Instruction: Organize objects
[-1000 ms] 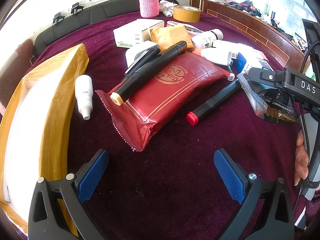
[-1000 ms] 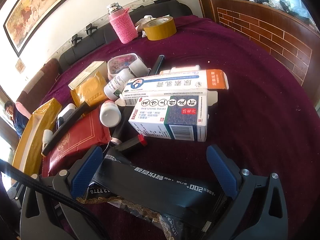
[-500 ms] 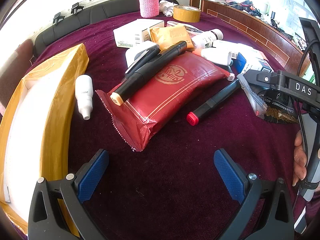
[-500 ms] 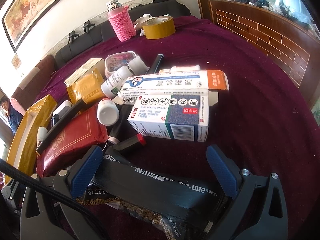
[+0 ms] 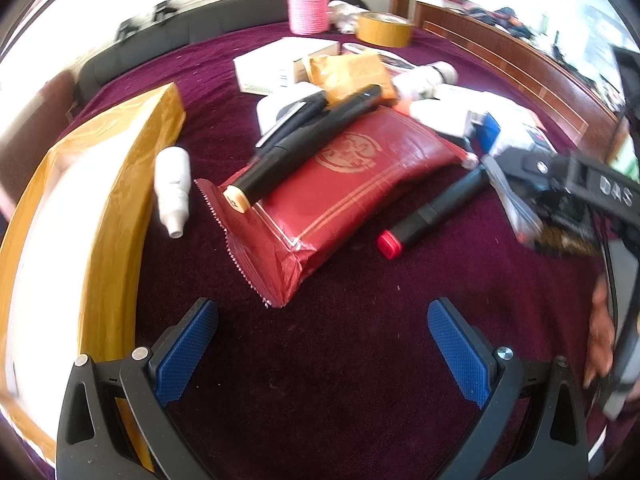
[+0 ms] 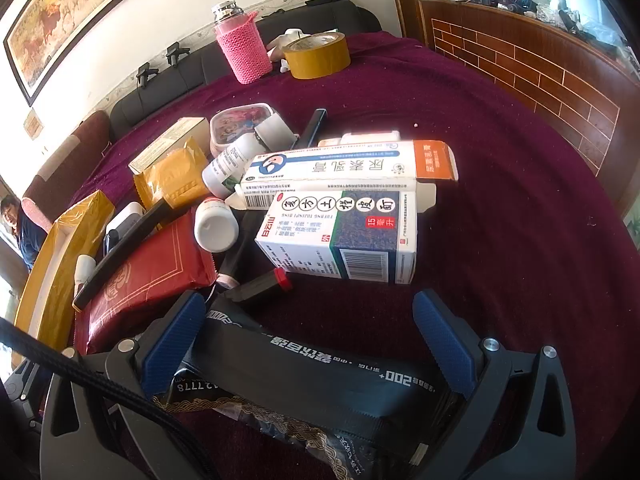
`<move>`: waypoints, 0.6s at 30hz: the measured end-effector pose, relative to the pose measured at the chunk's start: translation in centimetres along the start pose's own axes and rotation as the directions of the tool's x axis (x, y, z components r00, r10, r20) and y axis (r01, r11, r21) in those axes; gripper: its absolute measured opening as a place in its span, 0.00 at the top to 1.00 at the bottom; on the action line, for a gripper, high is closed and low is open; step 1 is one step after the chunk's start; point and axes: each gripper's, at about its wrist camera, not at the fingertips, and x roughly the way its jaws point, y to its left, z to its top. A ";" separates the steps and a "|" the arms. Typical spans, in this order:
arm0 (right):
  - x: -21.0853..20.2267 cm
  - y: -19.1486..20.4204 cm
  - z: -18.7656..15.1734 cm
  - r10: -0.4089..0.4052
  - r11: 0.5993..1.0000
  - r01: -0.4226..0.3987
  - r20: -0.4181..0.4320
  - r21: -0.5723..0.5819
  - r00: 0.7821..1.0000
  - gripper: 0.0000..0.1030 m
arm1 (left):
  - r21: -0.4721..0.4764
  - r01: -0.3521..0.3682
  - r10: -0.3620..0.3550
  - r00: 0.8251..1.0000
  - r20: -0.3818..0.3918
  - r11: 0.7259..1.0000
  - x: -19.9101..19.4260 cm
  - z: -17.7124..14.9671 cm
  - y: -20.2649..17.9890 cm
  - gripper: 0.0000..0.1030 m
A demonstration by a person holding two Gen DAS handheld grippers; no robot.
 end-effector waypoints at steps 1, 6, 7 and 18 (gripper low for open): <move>0.0 0.0 0.0 0.004 1.000 -0.004 0.001 0.003 1.000 0.00 | -0.001 -0.002 0.002 1.000 0.000 1.000 -0.2 -0.1 -0.4 0.01; -0.2 -0.3 0.1 0.020 1.000 -0.020 -0.004 0.008 1.000 0.00 | -0.004 -0.004 0.004 1.000 -0.001 1.000 -2.0 0.1 1.6 0.01; -0.6 -0.2 0.1 0.022 1.000 -0.022 0.000 0.004 1.000 0.00 | 0.003 -0.001 0.001 1.000 -0.004 1.000 -2.8 0.1 1.1 0.01; -9.4 -0.5 0.1 -0.025 0.997 0.046 0.316 -0.059 0.949 0.00 | 0.128 -0.015 -0.006 0.988 0.157 0.992 -10.7 3.7 0.7 0.10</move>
